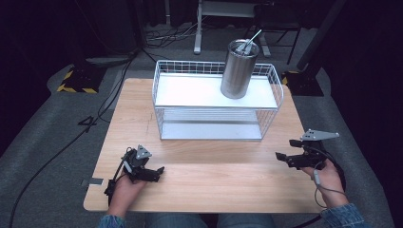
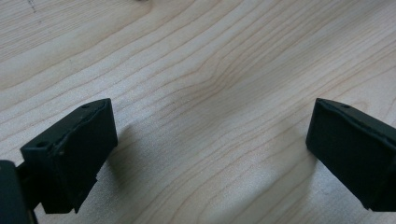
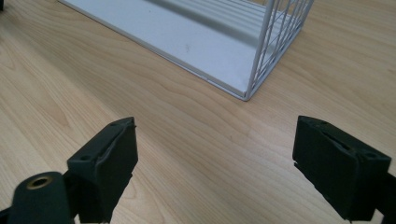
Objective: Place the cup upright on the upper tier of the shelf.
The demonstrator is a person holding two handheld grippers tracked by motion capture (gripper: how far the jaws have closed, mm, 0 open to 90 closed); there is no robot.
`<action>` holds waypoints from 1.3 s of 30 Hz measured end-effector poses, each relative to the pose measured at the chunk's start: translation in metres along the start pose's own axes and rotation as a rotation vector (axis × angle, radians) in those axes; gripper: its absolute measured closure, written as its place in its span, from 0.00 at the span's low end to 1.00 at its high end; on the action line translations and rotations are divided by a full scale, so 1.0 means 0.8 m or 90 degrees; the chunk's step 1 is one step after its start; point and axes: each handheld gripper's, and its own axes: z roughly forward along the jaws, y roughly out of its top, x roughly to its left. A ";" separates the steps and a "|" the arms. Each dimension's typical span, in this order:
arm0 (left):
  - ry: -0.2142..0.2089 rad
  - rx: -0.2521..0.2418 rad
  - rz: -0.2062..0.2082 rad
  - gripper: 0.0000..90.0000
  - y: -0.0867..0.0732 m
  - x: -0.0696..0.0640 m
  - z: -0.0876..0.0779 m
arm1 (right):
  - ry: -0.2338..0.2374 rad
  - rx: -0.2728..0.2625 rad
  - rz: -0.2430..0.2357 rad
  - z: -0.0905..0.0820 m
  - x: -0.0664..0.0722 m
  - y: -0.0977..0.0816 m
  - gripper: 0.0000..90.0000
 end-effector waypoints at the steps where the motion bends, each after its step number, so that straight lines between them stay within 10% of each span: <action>1: -0.001 0.000 -0.002 0.03 0.000 0.000 0.000 | 0.000 0.000 0.002 0.002 0.001 -0.003 0.16; 39: 0.001 0.000 0.001 0.03 0.000 0.000 0.000 | -0.010 0.011 -0.031 0.068 0.049 -0.081 0.16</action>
